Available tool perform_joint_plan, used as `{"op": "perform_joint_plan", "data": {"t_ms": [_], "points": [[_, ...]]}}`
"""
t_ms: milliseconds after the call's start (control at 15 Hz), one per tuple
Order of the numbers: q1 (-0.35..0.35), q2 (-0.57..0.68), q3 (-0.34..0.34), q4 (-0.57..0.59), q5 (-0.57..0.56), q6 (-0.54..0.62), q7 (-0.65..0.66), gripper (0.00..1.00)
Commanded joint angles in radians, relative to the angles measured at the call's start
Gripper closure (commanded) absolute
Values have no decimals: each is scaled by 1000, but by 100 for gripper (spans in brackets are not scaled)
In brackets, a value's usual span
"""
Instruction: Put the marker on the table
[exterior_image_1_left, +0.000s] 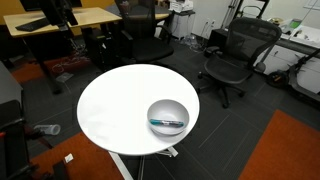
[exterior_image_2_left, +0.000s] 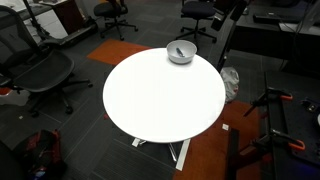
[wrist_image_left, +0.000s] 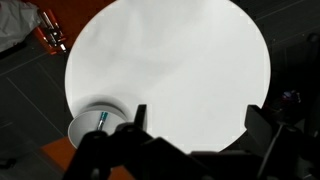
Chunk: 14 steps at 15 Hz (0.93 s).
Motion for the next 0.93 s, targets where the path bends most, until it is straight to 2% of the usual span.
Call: {"op": "perform_joint_plan", "data": {"t_ms": [0,467,867], "points": [[-30,-23,-40,23,10,-17,-58,0],[-82,-14,-121,83,20,-19,-121,0],[-113,42,-169,152,25,-7,-144,0]]}}
